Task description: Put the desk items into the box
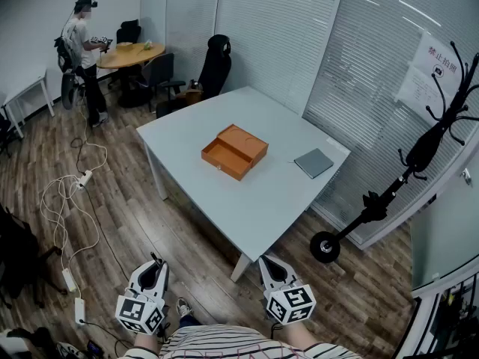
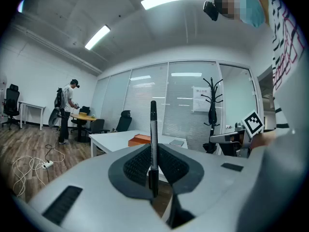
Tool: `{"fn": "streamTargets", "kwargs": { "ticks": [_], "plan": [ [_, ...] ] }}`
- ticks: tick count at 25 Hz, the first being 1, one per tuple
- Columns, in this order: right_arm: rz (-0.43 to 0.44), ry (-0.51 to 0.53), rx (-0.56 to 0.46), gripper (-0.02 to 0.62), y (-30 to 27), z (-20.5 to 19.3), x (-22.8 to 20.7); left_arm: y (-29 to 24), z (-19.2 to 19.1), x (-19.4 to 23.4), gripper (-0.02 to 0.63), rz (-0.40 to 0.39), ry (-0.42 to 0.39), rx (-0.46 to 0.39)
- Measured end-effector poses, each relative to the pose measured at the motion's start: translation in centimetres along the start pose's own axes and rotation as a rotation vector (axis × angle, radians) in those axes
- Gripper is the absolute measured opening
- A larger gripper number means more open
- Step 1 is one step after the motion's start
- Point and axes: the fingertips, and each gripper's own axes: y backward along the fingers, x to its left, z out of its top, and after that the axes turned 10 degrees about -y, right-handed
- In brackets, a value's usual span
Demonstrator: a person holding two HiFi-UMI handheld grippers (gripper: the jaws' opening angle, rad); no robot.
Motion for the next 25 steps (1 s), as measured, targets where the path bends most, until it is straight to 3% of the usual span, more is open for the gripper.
{"fn": "streamTargets", "kwargs": {
  "ticks": [4, 25],
  "plan": [
    [-0.042, 0.029, -0.007, 0.026, -2.6, 0.3, 0.7, -0.9, -0.1, 2.6, 0.06, -0.023, -0.007, 0.007],
    [-0.241, -0.047, -0.061, 0.026, -16.4, 2.1, 2.7, -9.0, -0.5, 18.1, 0.06, -0.167, -0.066, 0.037]
  ]
}}
